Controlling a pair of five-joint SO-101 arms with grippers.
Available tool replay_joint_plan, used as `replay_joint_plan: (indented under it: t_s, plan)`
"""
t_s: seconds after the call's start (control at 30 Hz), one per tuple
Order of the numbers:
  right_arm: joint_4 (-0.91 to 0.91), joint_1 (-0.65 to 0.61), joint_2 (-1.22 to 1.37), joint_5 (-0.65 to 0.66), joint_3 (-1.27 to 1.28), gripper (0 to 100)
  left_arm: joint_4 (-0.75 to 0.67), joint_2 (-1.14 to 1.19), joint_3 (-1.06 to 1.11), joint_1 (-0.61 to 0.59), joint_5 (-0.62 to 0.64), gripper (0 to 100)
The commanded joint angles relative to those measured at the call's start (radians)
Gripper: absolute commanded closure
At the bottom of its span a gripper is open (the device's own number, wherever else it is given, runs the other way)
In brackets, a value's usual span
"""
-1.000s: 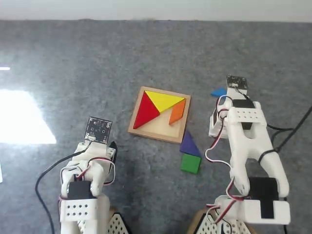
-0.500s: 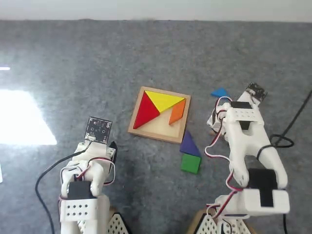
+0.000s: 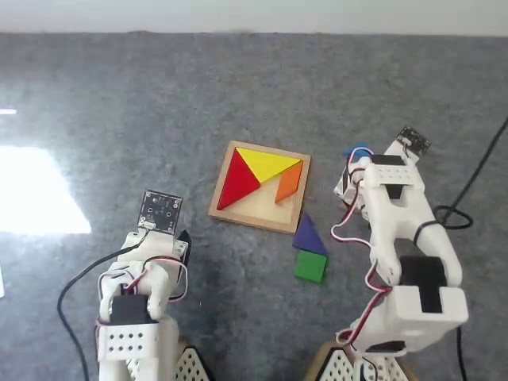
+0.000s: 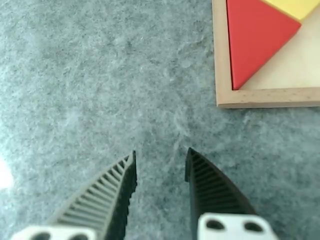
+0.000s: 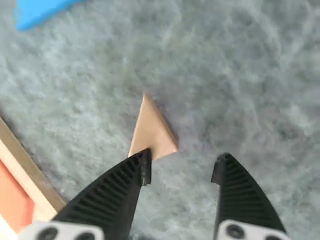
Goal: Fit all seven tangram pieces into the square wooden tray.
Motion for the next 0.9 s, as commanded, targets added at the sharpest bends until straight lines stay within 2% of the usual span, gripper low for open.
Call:
replay_joint_plan:
  t_s: [0.0,0.2,0.33,0.57,0.87]
  plan:
    - [-0.008,-0.013,0.041,0.014,-0.107,77.9,0.000,-0.015,-0.008,-0.006,-0.012,85]
    - [-0.005,-0.012,0.142,0.043,-0.186,77.9,0.000,-0.015,-0.008,-0.006,-0.012,85]
    - [0.061,-0.013,0.116,0.035,-0.218,77.9,0.000,-0.015,-0.008,-0.006,-0.012,85]
    - [0.067,-0.013,0.004,-0.180,-0.227,77.9,0.000,-0.015,-0.008,-0.006,-0.012,85]
    - [0.033,-0.004,0.013,-0.193,-0.222,77.9,0.000,-0.015,-0.008,-0.006,-0.012,85]
